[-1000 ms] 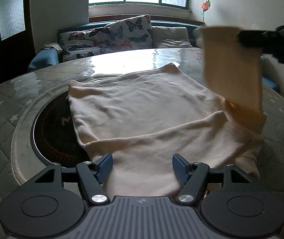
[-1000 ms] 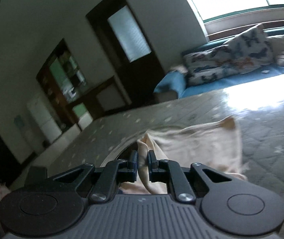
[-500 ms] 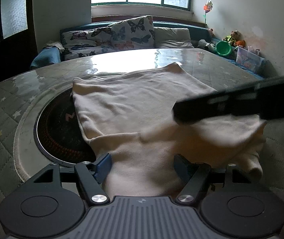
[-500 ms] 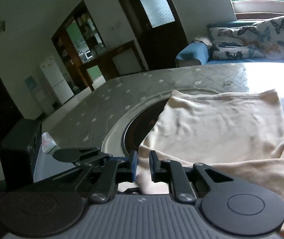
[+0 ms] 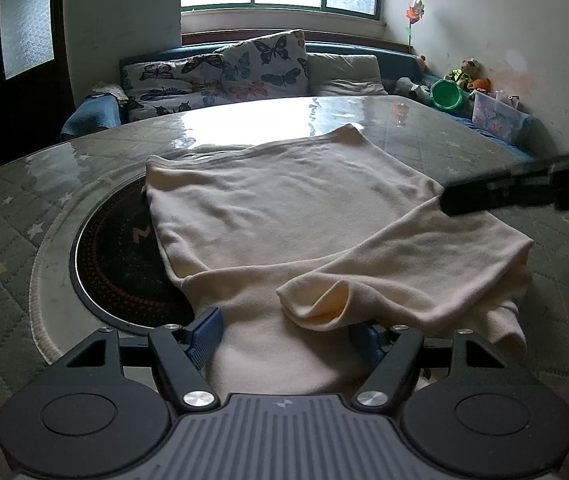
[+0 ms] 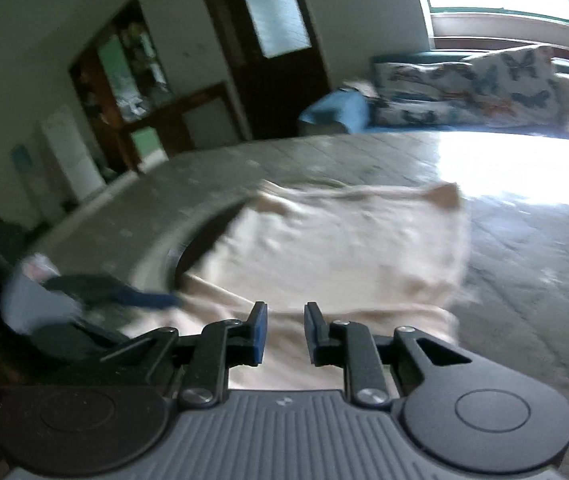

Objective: Fold clothes

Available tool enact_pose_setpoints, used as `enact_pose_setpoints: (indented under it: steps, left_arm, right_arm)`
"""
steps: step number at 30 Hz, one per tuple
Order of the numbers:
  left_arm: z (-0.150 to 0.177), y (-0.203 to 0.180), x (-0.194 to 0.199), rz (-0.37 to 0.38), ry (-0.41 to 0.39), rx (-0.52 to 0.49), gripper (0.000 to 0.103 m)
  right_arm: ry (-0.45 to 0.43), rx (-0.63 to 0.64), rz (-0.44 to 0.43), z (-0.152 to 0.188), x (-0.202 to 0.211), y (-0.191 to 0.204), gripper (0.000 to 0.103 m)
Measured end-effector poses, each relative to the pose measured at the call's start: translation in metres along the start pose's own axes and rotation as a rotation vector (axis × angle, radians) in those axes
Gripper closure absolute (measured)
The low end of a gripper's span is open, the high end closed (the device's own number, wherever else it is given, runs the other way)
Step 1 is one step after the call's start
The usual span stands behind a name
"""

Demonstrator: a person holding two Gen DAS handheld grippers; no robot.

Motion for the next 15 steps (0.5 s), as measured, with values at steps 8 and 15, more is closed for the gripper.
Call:
enact_pose_setpoints:
  steps: [8,15]
  left_arm:
    - [-0.008,0.023,0.007,-0.083,-0.023,0.042,0.031]
    - [-0.01,0.009,0.005,-0.027,-0.008,0.026,0.031]
  right_arm:
    - [0.076,0.001,0.073,0.026,0.018,-0.035,0.082]
    - [0.017,-0.002,0.098,0.015,0.023,-0.046,0.074]
Point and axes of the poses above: each gripper's, at about its wrist camera, not at the fingertips, and x roughly against the way its jaws point, y to its left, z to its underside, the point moved 3 cm from there along -x, roughly the way its jaws point, and after that the axes turned 10 degrees about -y, right-handed, at the moved point
